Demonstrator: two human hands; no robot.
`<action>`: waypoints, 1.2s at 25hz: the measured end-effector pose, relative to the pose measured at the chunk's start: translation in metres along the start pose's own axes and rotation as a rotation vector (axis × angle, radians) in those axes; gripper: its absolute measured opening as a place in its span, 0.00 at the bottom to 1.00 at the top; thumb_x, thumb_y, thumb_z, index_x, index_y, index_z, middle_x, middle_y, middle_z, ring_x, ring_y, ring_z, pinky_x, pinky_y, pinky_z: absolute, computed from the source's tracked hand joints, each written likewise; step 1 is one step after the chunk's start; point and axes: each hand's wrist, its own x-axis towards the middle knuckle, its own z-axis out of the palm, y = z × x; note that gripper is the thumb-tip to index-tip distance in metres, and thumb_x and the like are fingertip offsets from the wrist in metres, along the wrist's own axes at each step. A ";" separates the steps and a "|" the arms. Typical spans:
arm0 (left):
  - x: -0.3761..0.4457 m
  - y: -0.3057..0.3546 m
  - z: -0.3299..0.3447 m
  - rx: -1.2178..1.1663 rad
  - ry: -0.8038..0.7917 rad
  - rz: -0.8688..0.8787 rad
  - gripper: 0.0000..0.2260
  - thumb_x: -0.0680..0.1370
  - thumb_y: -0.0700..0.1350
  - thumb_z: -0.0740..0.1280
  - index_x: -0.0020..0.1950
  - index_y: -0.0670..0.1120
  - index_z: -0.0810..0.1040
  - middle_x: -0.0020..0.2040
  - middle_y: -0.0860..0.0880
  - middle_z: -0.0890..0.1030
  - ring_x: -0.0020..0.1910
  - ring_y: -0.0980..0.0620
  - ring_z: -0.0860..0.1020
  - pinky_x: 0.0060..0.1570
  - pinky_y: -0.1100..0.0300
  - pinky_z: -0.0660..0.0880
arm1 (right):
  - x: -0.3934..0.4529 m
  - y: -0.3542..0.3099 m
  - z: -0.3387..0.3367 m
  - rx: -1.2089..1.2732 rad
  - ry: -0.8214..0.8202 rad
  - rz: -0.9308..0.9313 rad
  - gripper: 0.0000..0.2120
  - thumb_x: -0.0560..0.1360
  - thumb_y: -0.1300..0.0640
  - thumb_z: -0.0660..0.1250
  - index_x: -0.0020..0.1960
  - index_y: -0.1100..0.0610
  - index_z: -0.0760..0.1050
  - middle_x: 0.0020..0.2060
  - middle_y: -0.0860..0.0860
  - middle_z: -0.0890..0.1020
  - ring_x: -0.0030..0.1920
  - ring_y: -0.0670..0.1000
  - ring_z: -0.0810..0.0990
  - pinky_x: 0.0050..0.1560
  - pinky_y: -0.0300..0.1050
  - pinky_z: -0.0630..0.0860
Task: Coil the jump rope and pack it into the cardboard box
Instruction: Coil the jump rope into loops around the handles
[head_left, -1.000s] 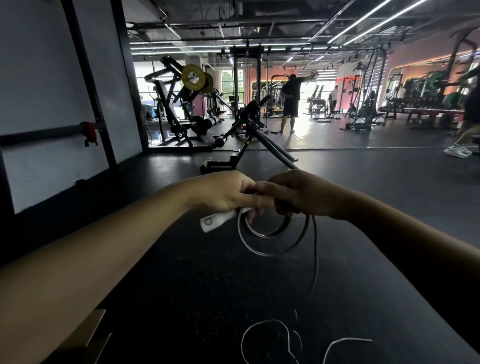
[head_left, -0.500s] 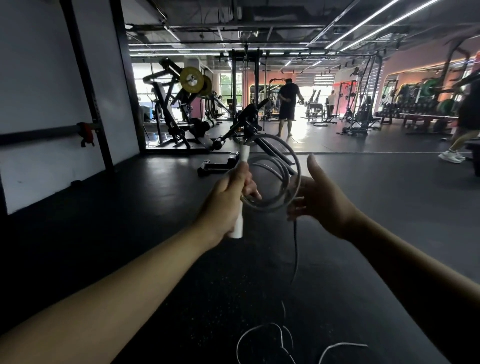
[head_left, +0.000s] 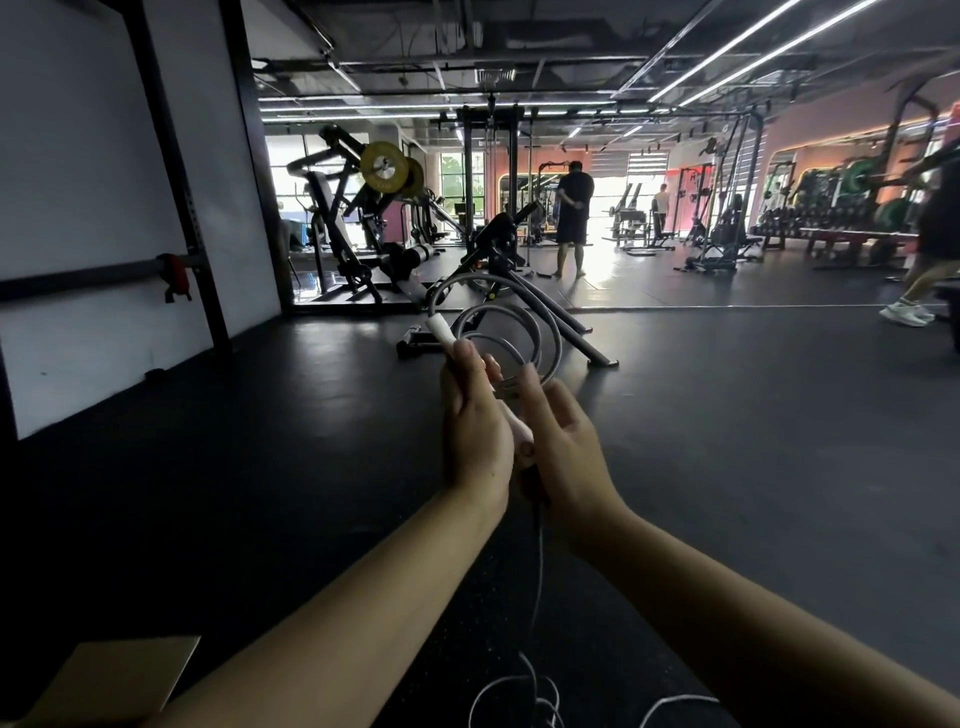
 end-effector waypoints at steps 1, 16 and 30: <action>0.000 -0.001 -0.004 0.062 -0.029 0.016 0.21 0.83 0.62 0.55 0.55 0.46 0.76 0.46 0.51 0.80 0.47 0.52 0.80 0.53 0.53 0.76 | 0.002 -0.001 0.001 0.013 0.029 0.024 0.20 0.78 0.40 0.67 0.52 0.58 0.78 0.32 0.46 0.81 0.27 0.40 0.77 0.26 0.34 0.70; 0.043 0.035 -0.084 0.402 -0.413 0.141 0.44 0.64 0.57 0.80 0.77 0.57 0.64 0.69 0.55 0.78 0.67 0.58 0.76 0.64 0.56 0.71 | 0.036 -0.056 -0.047 -0.986 -0.273 -0.320 0.13 0.77 0.53 0.71 0.34 0.50 0.74 0.28 0.46 0.75 0.29 0.46 0.72 0.33 0.41 0.69; 0.040 0.068 -0.018 1.094 -0.943 0.189 0.16 0.64 0.50 0.84 0.48 0.50 0.85 0.46 0.50 0.88 0.48 0.52 0.85 0.55 0.51 0.79 | 0.040 -0.082 -0.049 -1.179 -0.438 -0.431 0.09 0.72 0.46 0.76 0.42 0.44 0.75 0.32 0.42 0.81 0.32 0.37 0.78 0.35 0.39 0.74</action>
